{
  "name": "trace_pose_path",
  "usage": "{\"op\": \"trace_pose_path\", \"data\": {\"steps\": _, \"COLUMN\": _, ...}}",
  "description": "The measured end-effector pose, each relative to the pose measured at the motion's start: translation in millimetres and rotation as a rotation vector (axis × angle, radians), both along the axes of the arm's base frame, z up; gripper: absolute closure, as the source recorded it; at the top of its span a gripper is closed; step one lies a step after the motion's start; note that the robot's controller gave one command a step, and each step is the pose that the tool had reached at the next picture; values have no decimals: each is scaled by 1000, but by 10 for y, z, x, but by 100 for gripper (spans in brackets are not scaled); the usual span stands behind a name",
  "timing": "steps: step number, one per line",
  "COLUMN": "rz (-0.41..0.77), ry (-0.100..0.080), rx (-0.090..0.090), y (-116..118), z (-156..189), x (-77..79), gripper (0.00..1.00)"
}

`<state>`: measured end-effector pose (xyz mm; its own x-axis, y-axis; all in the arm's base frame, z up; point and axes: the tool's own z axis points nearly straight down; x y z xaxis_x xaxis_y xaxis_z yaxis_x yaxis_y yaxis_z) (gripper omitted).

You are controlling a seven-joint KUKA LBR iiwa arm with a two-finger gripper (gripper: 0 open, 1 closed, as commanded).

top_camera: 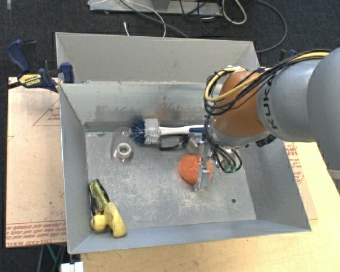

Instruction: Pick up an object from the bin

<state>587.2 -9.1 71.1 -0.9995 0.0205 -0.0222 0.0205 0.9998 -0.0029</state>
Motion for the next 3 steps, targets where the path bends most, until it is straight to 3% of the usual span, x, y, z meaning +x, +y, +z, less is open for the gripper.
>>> {"op": "trace_pose_path", "data": {"steps": 1, "rz": 33, "ry": 9, "rx": 3, "y": 28, "z": 0, "x": 121, "gripper": 100}}
{"op": "trace_pose_path", "data": {"steps": 2, "rz": 33, "ry": 10, "rx": 3, "y": 28, "z": 0, "x": 120, "gripper": 100}}
{"op": "trace_pose_path", "data": {"steps": 3, "rz": 33, "ry": 21, "rx": 4, "y": 31, "z": 327, "x": 87, "gripper": 100}}
